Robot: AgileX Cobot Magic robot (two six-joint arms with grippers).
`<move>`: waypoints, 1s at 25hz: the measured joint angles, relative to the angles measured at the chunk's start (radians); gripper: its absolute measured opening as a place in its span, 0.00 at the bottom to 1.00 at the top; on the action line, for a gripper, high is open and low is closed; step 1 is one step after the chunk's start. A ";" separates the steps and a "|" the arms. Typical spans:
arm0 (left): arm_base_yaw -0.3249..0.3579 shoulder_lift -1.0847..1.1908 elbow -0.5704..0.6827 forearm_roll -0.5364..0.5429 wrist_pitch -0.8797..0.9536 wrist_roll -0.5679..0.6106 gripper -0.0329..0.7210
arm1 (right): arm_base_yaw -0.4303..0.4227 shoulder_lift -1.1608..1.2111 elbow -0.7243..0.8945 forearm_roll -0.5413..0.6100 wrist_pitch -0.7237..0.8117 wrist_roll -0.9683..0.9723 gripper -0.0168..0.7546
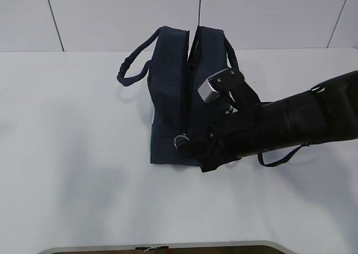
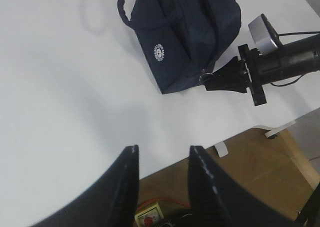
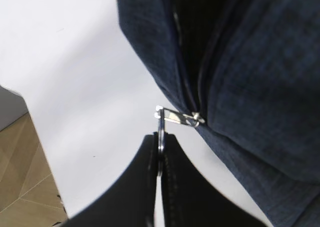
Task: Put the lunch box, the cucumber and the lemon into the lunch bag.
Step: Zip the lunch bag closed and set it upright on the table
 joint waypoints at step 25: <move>0.000 0.166 0.139 -0.075 -0.004 0.087 0.37 | 0.000 -0.165 -0.075 -0.129 -0.045 0.087 0.03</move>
